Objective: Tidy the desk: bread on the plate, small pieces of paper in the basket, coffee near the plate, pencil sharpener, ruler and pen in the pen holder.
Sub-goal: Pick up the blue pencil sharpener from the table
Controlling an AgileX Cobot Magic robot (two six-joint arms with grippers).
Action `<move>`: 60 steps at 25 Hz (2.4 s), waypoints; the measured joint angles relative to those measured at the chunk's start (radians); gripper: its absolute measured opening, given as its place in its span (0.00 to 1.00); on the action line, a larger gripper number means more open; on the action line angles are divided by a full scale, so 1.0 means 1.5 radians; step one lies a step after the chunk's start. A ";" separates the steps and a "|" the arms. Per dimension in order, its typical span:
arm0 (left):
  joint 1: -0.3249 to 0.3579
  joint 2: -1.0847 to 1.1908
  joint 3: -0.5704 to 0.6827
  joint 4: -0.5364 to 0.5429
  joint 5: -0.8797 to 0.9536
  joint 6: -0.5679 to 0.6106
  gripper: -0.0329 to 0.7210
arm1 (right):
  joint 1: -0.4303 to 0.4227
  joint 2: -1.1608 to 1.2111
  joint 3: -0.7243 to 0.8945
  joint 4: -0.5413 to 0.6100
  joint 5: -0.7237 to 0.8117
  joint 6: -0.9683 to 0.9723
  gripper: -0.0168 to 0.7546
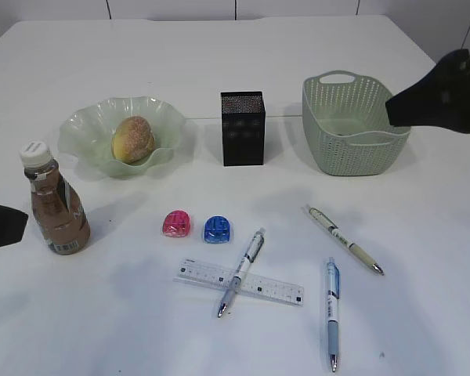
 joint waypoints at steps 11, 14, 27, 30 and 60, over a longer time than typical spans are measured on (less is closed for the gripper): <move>0.000 0.000 0.000 -0.004 0.043 0.000 0.68 | 0.000 0.000 0.000 -0.003 -0.003 0.002 0.65; 0.000 0.000 0.000 -0.010 0.041 0.000 0.65 | 0.000 0.000 0.000 -0.003 -0.003 0.003 0.65; 0.000 0.000 0.000 -0.022 0.082 0.000 0.61 | 0.000 0.000 0.000 -0.016 0.003 0.040 0.65; 0.000 0.000 0.000 -0.022 0.093 0.000 0.61 | 0.000 0.002 0.000 -0.030 0.003 0.060 0.65; 0.000 0.000 0.000 -0.023 0.111 -0.004 0.61 | 0.052 0.210 -0.065 -0.138 0.040 0.159 0.56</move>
